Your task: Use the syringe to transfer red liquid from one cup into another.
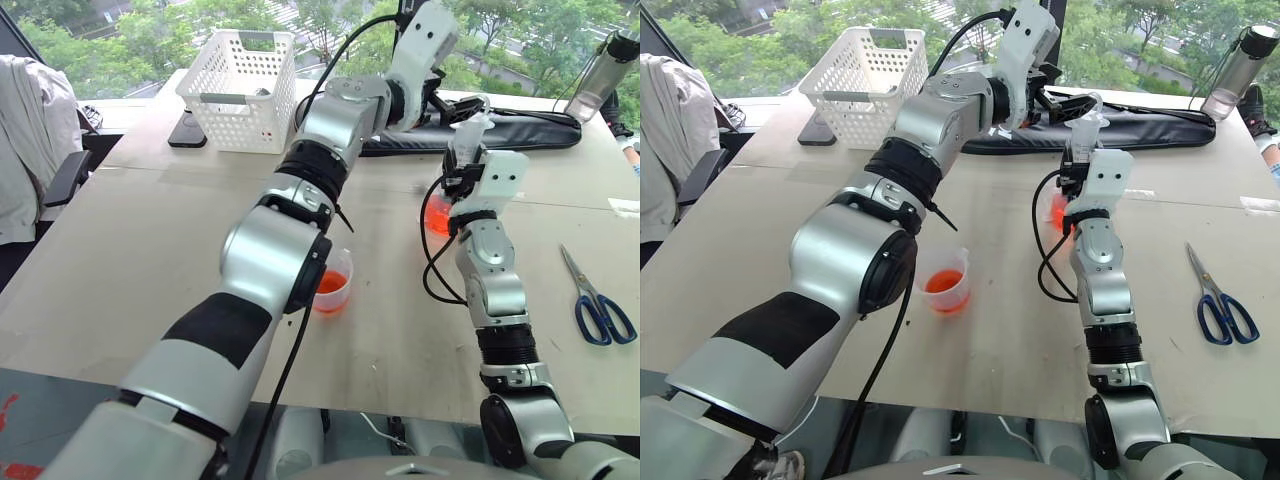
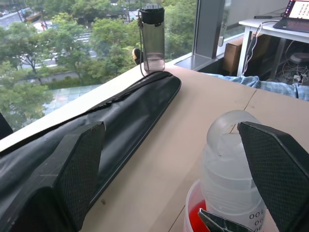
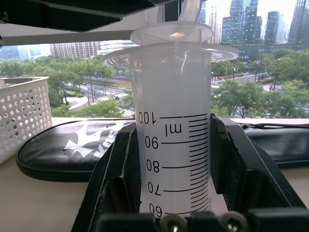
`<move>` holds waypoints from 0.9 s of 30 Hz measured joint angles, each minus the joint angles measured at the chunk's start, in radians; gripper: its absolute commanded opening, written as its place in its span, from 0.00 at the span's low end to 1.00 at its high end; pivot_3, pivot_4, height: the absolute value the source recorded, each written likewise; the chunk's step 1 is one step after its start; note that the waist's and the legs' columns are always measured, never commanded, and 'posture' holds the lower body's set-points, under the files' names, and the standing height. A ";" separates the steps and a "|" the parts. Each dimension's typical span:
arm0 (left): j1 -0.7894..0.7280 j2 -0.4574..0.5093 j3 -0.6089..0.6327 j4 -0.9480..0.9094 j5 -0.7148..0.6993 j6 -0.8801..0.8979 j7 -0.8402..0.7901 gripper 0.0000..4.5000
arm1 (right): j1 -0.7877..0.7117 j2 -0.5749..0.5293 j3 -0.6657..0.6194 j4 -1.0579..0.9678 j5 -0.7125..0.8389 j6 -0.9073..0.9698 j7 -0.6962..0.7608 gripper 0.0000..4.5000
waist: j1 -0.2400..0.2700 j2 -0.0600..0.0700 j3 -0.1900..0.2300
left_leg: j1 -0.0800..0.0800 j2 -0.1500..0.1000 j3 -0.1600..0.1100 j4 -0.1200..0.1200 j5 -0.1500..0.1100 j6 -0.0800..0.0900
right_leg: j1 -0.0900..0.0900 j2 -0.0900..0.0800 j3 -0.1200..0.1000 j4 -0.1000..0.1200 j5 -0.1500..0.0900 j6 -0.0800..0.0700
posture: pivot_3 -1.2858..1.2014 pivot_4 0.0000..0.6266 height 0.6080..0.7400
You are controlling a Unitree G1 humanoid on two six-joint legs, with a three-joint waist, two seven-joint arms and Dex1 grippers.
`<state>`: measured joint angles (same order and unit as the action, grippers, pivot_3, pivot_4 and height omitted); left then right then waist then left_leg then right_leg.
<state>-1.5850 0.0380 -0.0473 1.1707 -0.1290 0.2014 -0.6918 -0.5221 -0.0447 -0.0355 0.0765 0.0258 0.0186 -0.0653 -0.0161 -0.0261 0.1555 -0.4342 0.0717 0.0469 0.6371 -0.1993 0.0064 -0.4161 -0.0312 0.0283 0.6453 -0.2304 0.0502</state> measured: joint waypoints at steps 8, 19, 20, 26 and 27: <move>0.000 -0.031 -0.002 0.017 0.055 -0.057 -0.002 0.19 | 0.003 0.002 -0.002 -0.010 0.000 0.002 0.010 0.34 | 0.001 0.000 0.000 | 0.000 0.000 0.000 0.000 0.000 0.000 | 0.000 0.000 0.000 0.000 0.000 0.000 | 0.52 0.24 0.88; 0.000 -0.047 0.004 0.033 0.088 -0.094 -0.004 0.00 | 0.003 0.010 -0.008 -0.013 0.000 0.009 0.009 0.34 | 0.001 0.000 0.001 | 0.000 0.000 0.000 0.000 0.000 0.000 | 0.000 0.000 0.000 0.000 0.000 0.000 | 0.52 0.24 0.88; 0.000 -0.048 0.007 0.038 0.088 -0.102 -0.003 0.00 | 0.003 0.011 -0.009 -0.017 0.001 0.015 0.009 0.34 | 0.001 0.000 0.001 | 0.000 0.000 0.000 0.000 0.000 0.000 | 0.000 0.000 0.000 0.000 0.000 0.000 | 0.52 0.24 0.88; 0.000 -0.049 0.009 0.051 0.088 -0.129 -0.003 0.00 | 0.003 0.017 -0.014 -0.028 0.010 0.031 0.009 0.34 | 0.001 0.000 0.001 | 0.000 0.000 0.000 0.000 0.000 0.000 | 0.000 0.000 0.000 0.000 0.000 0.000 | 0.52 0.24 0.88; 0.000 -0.049 0.010 0.052 0.088 -0.130 -0.003 0.00 | 0.003 0.018 -0.014 -0.031 0.012 0.036 0.009 0.34 | 0.001 0.000 0.001 | 0.000 0.000 0.000 0.000 0.000 0.000 | 0.000 0.000 0.000 0.000 0.000 0.000 | 0.52 0.24 0.88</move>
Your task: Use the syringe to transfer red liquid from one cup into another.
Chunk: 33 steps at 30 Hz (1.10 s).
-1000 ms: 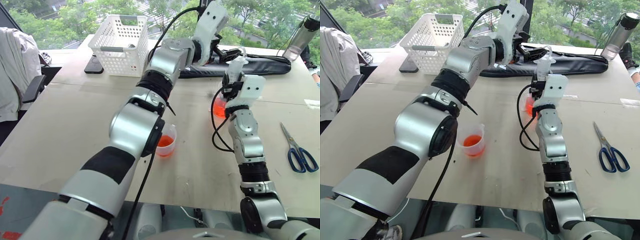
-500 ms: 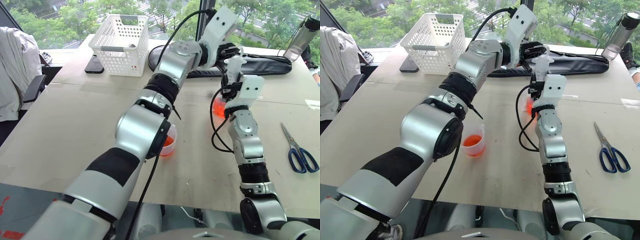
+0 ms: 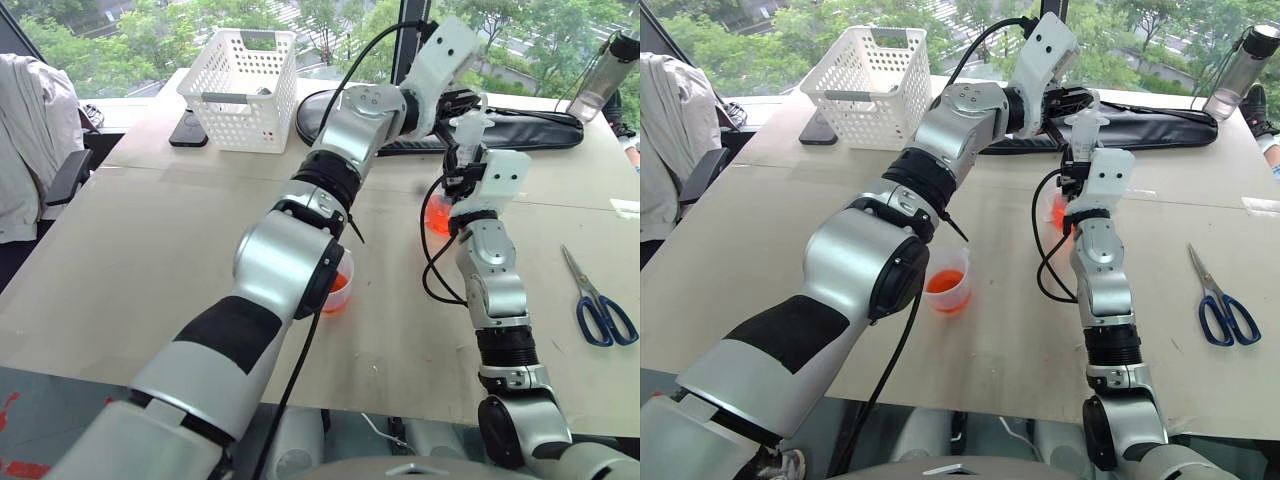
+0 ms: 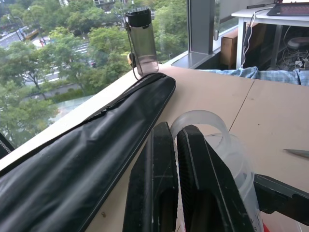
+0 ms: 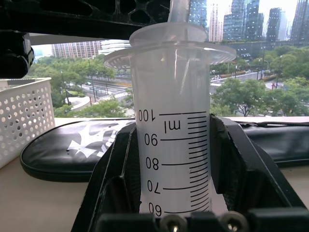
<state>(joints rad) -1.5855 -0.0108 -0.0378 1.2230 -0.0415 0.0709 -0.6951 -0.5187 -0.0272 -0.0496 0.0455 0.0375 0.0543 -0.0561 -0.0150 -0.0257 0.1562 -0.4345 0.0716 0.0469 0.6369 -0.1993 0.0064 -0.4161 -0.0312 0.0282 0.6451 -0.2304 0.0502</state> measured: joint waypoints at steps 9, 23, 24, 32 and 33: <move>-0.004 0.000 0.016 0.015 0.000 -0.015 0.004 0.00 | 0.002 0.005 0.000 -0.006 0.002 0.015 0.001 0.34 | 0.000 0.000 0.000 | 0.000 0.000 0.000 0.000 0.000 0.000 | 0.000 0.000 0.000 0.000 0.000 0.000 | 0.52 0.24 0.88; -0.021 0.000 0.032 0.026 0.000 -0.021 0.013 0.00 | 0.005 0.005 0.000 -0.017 0.001 0.026 0.003 0.34 | 0.000 0.000 0.000 | 0.000 0.000 0.000 0.000 0.000 0.000 | 0.000 0.000 0.000 0.000 0.000 0.000 | 0.52 0.24 0.88; -0.021 0.000 0.033 0.026 0.000 -0.022 0.013 0.00 | 0.005 0.006 0.000 -0.017 0.001 0.026 0.004 0.34 | 0.000 0.000 0.000 | 0.000 0.000 0.000 0.000 0.000 0.000 | 0.000 0.000 0.000 0.000 0.000 0.000 | 0.52 0.24 0.88; -0.022 0.000 0.038 0.026 0.000 -0.029 0.015 0.00 | 0.008 0.012 0.000 -0.019 0.000 0.026 0.004 0.34 | 0.000 0.000 0.000 | 0.000 0.000 0.000 0.000 0.000 0.000 | 0.000 0.000 0.000 0.000 0.000 0.000 | 0.52 0.24 0.88; -0.022 0.000 0.038 0.026 0.000 -0.030 0.015 0.00 | 0.008 0.012 0.000 -0.019 0.000 0.026 0.004 0.34 | 0.000 0.000 0.000 | 0.000 0.000 0.000 0.000 0.000 0.000 | 0.000 0.000 0.000 0.000 0.000 0.000 | 0.52 0.24 0.88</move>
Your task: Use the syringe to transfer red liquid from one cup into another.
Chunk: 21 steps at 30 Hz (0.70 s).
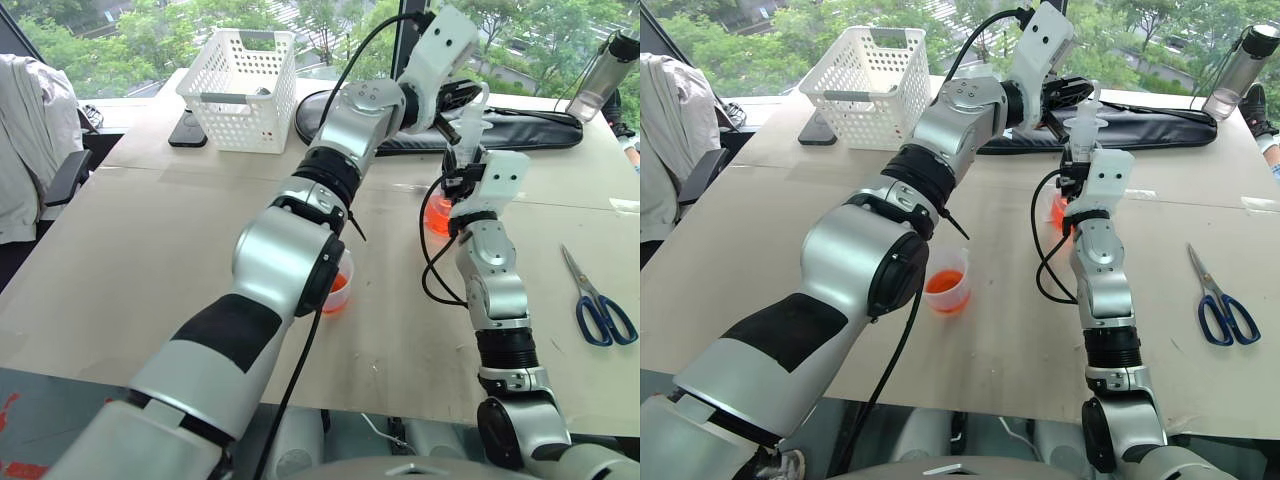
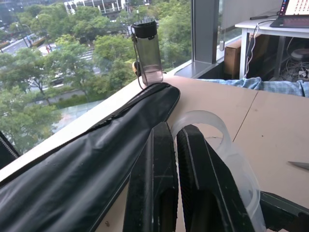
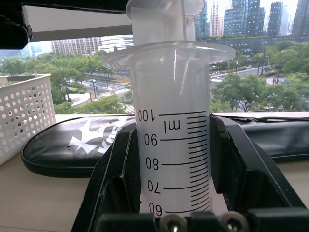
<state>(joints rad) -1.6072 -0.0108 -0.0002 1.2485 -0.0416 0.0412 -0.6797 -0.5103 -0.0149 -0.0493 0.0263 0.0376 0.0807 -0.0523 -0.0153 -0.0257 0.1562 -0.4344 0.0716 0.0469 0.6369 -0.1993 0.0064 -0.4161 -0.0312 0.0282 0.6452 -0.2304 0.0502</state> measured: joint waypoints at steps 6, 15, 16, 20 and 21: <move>0.000 0.000 0.001 0.000 -0.001 -0.003 -0.002 0.00 | 0.000 0.000 -0.002 0.000 -0.002 -0.004 0.000 0.34 | 0.000 0.000 0.000 | 0.000 0.000 0.000 0.000 0.000 0.000 | 0.000 0.000 0.000 0.000 0.000 0.000 | 0.52 0.24 0.88; 0.002 0.056 0.074 -0.024 -0.065 0.075 -0.072 0.68 | 0.001 0.000 -0.005 0.000 -0.012 -0.036 -0.002 0.34 | -0.003 0.000 0.000 | 0.000 0.000 0.000 0.000 0.000 0.000 | 0.000 0.000 0.000 0.001 0.000 0.000 | 0.52 0.24 0.88; 0.004 0.069 0.078 -0.037 -0.074 0.097 -0.086 0.79 | 0.001 0.000 -0.005 0.000 -0.014 -0.041 -0.003 0.34 | -0.003 0.000 0.000 | 0.000 0.000 0.000 0.000 0.000 0.000 | 0.000 0.000 0.000 0.001 0.000 0.000 | 0.52 0.24 0.88; 0.047 0.141 0.103 -0.171 -0.123 0.222 -0.158 0.79 | 0.004 -0.003 -0.007 -0.004 -0.024 -0.043 -0.009 0.34 | -0.006 0.000 0.000 | 0.000 0.000 0.000 0.000 0.000 0.000 | 0.000 0.000 0.000 0.001 0.000 0.000 | 0.52 0.24 0.88; 0.062 0.152 0.106 -0.205 -0.129 0.252 -0.169 0.79 | 0.004 -0.004 -0.008 -0.004 -0.025 -0.043 -0.011 0.34 | -0.005 0.000 0.000 | 0.000 0.000 -0.001 0.000 0.000 0.000 | 0.000 0.000 0.000 0.001 0.000 0.000 | 0.52 0.24 0.88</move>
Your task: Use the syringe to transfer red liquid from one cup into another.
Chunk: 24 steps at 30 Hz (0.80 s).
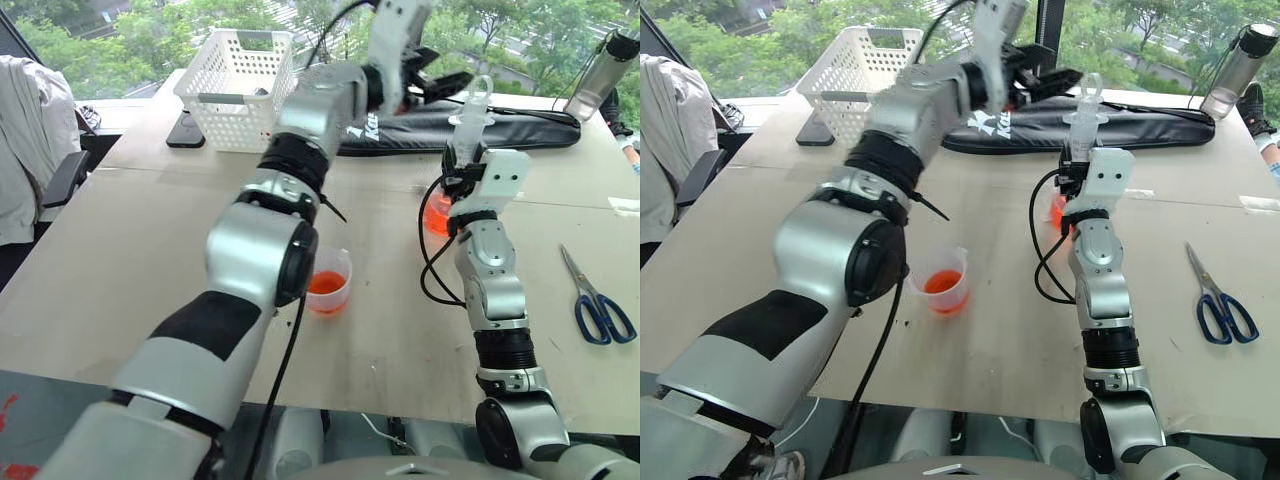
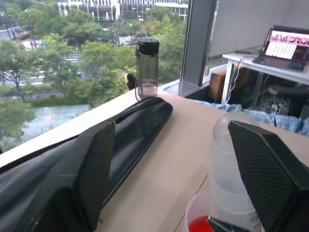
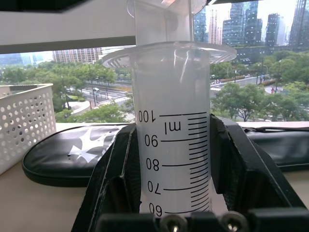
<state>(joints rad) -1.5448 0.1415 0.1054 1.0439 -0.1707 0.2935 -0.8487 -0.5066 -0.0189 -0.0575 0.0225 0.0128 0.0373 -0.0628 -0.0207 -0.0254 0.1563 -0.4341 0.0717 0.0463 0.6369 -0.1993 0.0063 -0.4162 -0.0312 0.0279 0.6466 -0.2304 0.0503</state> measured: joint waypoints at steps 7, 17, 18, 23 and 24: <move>0.228 0.023 -0.037 -0.373 -0.070 0.276 -0.040 0.79 | -0.001 -0.008 -0.001 -0.001 0.000 -0.024 -0.004 0.34 | 0.006 0.000 0.000 | 0.000 0.000 0.000 0.002 0.000 0.000 | 0.000 0.000 0.000 0.001 0.000 0.000 | 0.52 0.24 0.88; 0.319 0.018 -0.039 -0.635 -0.154 0.410 0.017 0.79 | -0.053 -0.036 -0.034 0.001 0.034 -0.042 0.015 0.34 | 0.003 0.000 0.000 | 0.002 0.000 0.000 0.002 0.000 0.000 | 0.000 0.000 0.001 0.005 0.000 0.000 | 0.52 0.24 0.88; 0.331 0.019 -0.037 -0.646 -0.162 0.422 0.026 0.79 | -0.059 -0.043 -0.039 0.002 0.035 -0.043 0.017 0.34 | 0.003 0.000 0.000 | 0.002 0.000 0.000 0.003 0.000 0.000 | 0.000 0.000 0.001 0.006 0.000 0.000 | 0.52 0.24 0.88; 0.385 0.028 -0.008 -0.747 -0.226 0.507 0.095 0.79 | -0.068 -0.068 -0.071 0.039 0.074 -0.040 0.037 0.34 | 0.003 0.000 0.000 | 0.001 0.000 0.000 0.004 0.000 0.000 | 0.000 0.000 0.001 0.007 0.000 0.000 | 0.52 0.24 0.88; 0.398 0.033 -0.002 -0.773 -0.233 0.519 0.106 0.79 | -0.071 -0.078 -0.072 0.046 0.076 -0.041 0.044 0.34 | 0.003 0.000 0.000 | 0.002 0.000 0.000 0.004 0.000 0.000 | 0.000 0.000 0.001 0.007 0.000 0.000 | 0.52 0.24 0.88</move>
<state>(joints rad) -1.1466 0.1743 0.1029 0.2708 -0.4041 0.8122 -0.7426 -0.5772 -0.0974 -0.1293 0.0688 0.0883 -0.0033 -0.0189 -0.0181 -0.0252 0.1562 -0.4325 0.0718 0.0467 0.6412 -0.1992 0.0062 -0.4160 -0.0316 0.0292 0.6534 -0.2303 0.0502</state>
